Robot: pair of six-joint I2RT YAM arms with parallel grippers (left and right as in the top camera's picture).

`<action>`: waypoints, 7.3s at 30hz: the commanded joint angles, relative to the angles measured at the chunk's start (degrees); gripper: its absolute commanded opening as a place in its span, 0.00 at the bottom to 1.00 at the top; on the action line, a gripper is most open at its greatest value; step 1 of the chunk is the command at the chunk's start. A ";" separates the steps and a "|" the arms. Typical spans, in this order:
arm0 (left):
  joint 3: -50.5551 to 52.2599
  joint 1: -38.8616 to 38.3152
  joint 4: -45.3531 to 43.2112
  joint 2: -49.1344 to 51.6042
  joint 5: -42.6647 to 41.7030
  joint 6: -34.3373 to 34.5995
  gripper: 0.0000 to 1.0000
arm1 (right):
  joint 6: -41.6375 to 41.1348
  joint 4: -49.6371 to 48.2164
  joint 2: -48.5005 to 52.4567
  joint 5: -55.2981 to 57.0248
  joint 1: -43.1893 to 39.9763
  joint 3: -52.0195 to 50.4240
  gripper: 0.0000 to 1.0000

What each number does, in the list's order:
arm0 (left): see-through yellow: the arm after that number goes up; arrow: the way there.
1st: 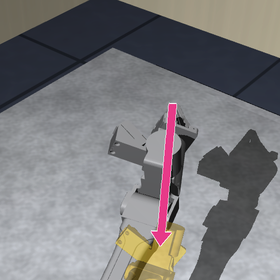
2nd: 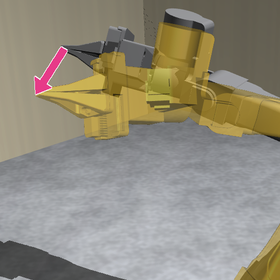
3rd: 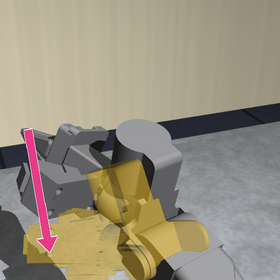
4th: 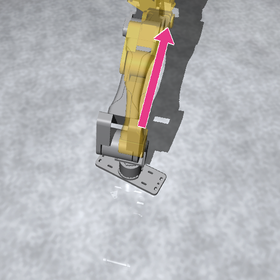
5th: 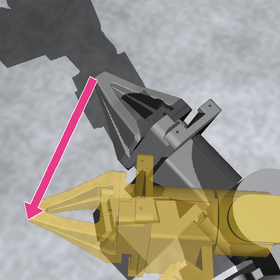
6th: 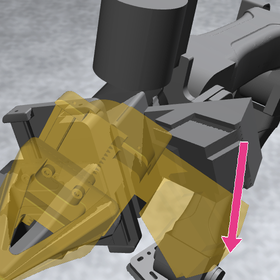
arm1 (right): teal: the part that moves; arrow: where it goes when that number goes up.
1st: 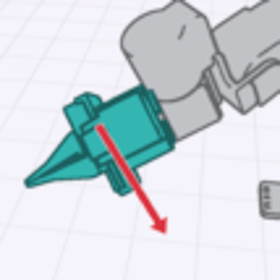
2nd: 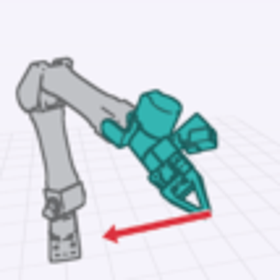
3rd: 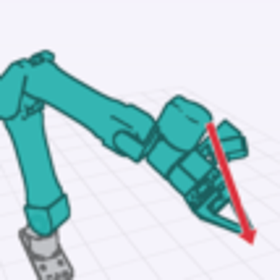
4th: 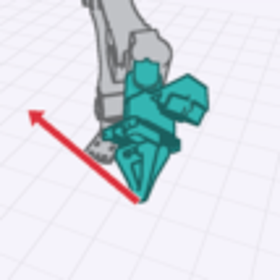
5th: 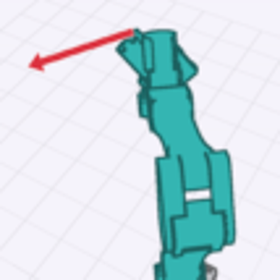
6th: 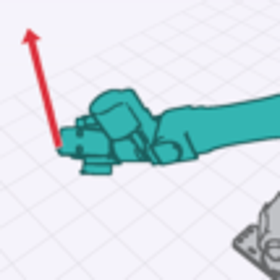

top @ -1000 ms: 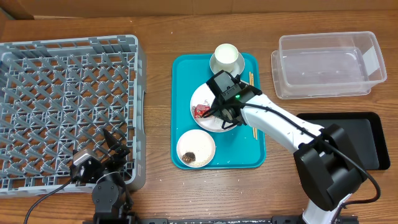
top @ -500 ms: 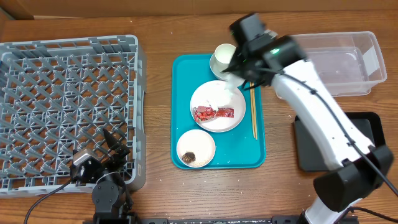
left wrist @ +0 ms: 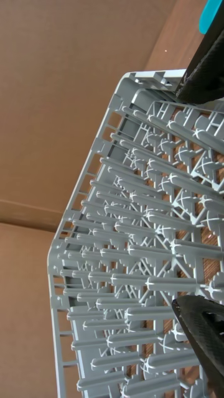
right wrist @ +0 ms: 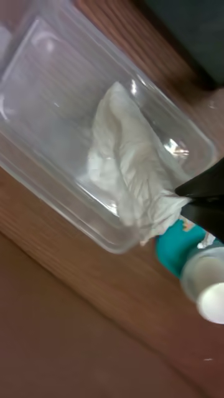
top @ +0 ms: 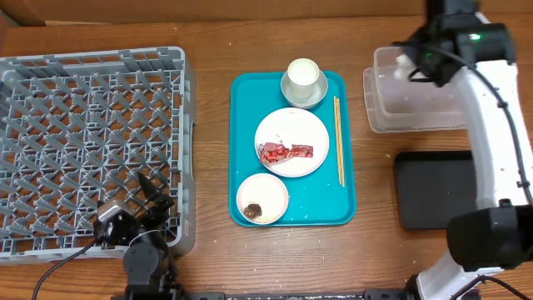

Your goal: Sort waste into correct bins and load items into the dishwasher

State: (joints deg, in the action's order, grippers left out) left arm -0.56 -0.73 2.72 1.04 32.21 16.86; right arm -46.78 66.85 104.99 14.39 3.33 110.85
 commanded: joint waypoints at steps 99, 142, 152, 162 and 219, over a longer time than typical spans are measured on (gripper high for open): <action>0.24 -0.04 0.00 0.07 0.83 0.94 1.00 | 3.69 -5.35 2.60 -9.92 -5.14 -4.76 0.99; 0.24 -0.04 0.02 0.07 0.81 0.94 1.00 | 1.99 -22.12 2.51 -12.31 30.27 -33.81 0.91; 0.24 -0.04 0.02 0.07 0.83 0.94 1.00 | -18.80 -19.06 2.51 -12.28 29.55 -34.03 0.59; 0.24 -0.04 0.02 0.07 0.83 0.94 1.00 | -36.24 -20.09 3.04 -9.90 30.47 -34.03 0.66; 0.24 -0.04 0.02 0.07 0.83 0.94 1.00 | 23.23 -16.28 -0.55 -44.65 -10.43 -7.96 1.00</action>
State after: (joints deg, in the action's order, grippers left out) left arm -0.56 -0.73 2.74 1.04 32.21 16.86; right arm -37.08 51.44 109.30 -10.31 -7.14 102.41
